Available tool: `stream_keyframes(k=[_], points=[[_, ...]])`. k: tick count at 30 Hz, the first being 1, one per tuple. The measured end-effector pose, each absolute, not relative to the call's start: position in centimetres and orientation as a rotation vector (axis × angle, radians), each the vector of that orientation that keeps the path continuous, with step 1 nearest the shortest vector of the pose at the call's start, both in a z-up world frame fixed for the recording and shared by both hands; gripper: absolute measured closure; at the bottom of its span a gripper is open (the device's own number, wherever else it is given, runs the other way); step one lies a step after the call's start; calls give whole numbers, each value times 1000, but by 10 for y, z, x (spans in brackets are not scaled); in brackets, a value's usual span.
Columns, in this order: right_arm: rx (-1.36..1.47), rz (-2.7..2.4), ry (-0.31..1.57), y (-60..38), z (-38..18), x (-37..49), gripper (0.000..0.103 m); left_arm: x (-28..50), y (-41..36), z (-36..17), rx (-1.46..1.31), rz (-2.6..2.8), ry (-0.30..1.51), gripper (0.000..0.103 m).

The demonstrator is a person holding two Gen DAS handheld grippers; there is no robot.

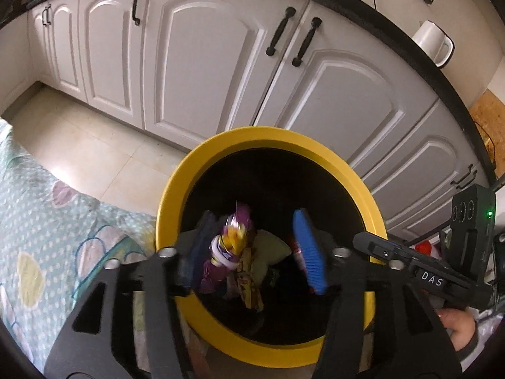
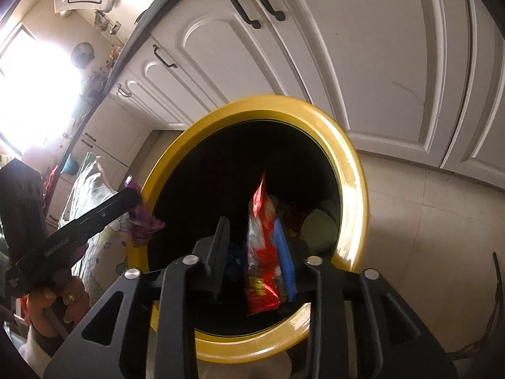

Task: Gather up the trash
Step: 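Carry both items over the yellow bin and open both tools to drop them, then move both open tools back toward the red candy tube and white mesh bundle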

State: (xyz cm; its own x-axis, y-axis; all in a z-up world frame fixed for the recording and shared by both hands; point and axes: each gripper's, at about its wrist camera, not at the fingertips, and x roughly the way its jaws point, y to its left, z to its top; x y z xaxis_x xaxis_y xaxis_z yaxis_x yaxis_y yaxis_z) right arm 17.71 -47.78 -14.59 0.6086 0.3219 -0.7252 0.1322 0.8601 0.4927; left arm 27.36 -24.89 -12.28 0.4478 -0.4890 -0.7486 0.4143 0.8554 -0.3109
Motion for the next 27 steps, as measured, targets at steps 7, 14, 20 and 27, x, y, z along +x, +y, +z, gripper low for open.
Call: stream_keyframes(k=[7,14,20,27], points=[[537,102,899,-481,-138,174,59,265,-228,-107,-117,-523,925,36],[501,85,858,-475,-120,167,49,248,-203,-82,-149,-488,883,13],[444,114,816,-455,-98,164,40,231,-182,-59,-168,-464,832,11],[383,157,772,-427,-72,159,35,213,-155,-38,-177,-422,774,11]])
